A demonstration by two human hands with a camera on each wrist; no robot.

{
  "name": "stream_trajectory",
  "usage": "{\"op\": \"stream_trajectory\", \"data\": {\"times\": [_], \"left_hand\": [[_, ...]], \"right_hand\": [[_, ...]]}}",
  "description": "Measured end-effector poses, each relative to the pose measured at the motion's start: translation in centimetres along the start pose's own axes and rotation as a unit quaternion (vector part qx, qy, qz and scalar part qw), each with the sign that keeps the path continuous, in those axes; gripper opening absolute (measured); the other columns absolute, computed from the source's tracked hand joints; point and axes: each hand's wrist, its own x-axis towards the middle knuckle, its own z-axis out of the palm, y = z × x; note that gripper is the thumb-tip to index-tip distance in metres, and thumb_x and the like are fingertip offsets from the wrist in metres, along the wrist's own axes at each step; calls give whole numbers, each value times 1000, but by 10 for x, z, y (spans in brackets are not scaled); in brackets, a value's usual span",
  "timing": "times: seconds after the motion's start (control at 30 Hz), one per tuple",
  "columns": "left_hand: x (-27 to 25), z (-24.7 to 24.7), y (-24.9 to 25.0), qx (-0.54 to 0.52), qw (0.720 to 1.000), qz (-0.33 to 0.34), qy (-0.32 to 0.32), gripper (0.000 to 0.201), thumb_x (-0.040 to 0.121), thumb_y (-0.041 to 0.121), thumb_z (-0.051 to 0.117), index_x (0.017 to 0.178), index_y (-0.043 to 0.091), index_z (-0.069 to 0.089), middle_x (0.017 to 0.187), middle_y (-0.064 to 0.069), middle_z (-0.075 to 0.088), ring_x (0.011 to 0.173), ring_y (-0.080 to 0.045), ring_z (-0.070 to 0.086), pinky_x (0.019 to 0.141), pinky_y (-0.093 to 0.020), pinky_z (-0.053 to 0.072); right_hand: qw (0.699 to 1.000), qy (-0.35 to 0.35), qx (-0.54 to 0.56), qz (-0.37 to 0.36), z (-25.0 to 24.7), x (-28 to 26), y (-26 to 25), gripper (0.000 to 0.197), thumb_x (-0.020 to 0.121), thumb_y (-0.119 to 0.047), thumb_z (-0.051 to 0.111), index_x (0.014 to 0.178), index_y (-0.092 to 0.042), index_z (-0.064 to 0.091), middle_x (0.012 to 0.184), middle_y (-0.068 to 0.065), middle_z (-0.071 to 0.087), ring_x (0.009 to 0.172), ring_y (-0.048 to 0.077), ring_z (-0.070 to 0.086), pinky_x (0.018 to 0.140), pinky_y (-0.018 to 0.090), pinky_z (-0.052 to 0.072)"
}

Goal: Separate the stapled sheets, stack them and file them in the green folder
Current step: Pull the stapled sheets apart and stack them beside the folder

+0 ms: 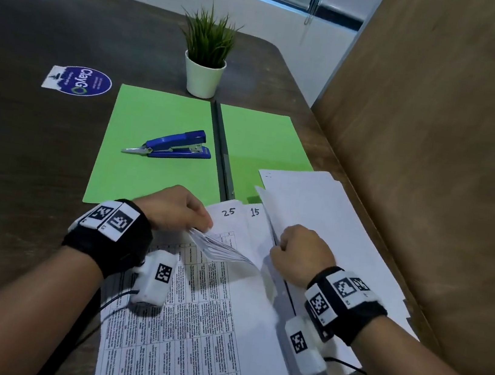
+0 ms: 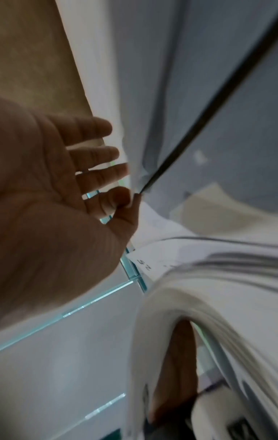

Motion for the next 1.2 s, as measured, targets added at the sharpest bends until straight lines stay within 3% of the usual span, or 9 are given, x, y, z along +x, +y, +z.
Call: {"op": "stream_trajectory", "data": {"times": [0.1, 0.17, 0.33, 0.57, 0.7, 0.8, 1.0, 1.1, 1.2], "left_hand": [[0, -2, -1, 2, 1000, -2, -5, 11, 82, 14, 78, 76, 24, 81, 79, 11, 78, 87, -9, 68, 88, -24, 47], [1, -3, -2, 0, 1000, 0, -8, 12, 82, 13, 78, 76, 23, 81, 78, 11, 77, 86, -10, 68, 91, -25, 48], [2, -4, -3, -3, 1000, 1, -12, 11, 82, 12, 77, 79, 21, 82, 77, 11, 77, 84, -9, 67, 94, -28, 49], [3, -3, -5, -14, 1000, 9, -16, 7, 71, 23, 81, 77, 25, 80, 74, 13, 75, 78, -9, 64, 83, -26, 46], [3, -2, -7, -15, 1000, 13, -13, 9, 81, 14, 78, 79, 23, 80, 76, 13, 75, 79, -8, 64, 84, -26, 43], [2, -1, -6, -22, 1000, 16, -14, 9, 69, 26, 79, 79, 26, 80, 76, 14, 75, 82, -9, 64, 87, -28, 45], [0, 0, -6, -43, 998, 37, -19, 11, 68, 26, 76, 78, 24, 79, 82, 9, 77, 83, -10, 67, 87, -28, 47], [1, -1, -6, -22, 998, 43, -30, 9, 82, 16, 79, 75, 22, 80, 84, 4, 78, 84, -10, 68, 97, -34, 50], [2, 1, -7, -28, 998, 48, -35, 7, 82, 15, 80, 78, 22, 80, 86, 3, 78, 85, -11, 68, 98, -35, 49]], "right_hand": [[999, 26, -13, 33, -10, 11, -2, 26, 82, -15, 53, 59, -13, 42, 63, 2, 46, 68, 28, 51, 52, 25, 31], [998, 25, -30, 42, -10, 20, -1, 23, 85, -21, 54, 65, -15, 46, 74, 3, 53, 78, 30, 58, 63, 26, 39], [998, -5, -54, 35, 0, 24, 5, 46, 88, -51, 53, 117, -15, 49, 121, 9, 53, 111, 32, 56, 92, 43, 50], [998, 7, -50, 39, -3, 24, 21, 47, 89, -44, 56, 127, -17, 48, 130, 7, 52, 116, 30, 54, 94, 42, 49], [998, 30, -62, 10, 1, 21, 20, 32, 94, -26, 50, 124, -14, 51, 127, 9, 55, 113, 30, 56, 89, 40, 50], [998, 35, -61, -4, 5, 21, 19, 28, 94, -19, 46, 121, -14, 52, 125, 8, 56, 113, 30, 55, 89, 42, 51], [993, 110, 9, -32, 6, 15, 15, 27, 94, -23, 51, 120, -18, 59, 120, 4, 60, 114, 25, 53, 87, 37, 48], [975, 174, 118, -76, 5, 2, 6, 13, 91, -27, 60, 101, -19, 65, 97, -2, 67, 96, 20, 60, 82, 37, 50], [955, 151, 237, -91, 7, -7, -6, 10, 86, -26, 69, 94, -21, 67, 80, -7, 67, 75, 12, 63, 77, 34, 55]]}}
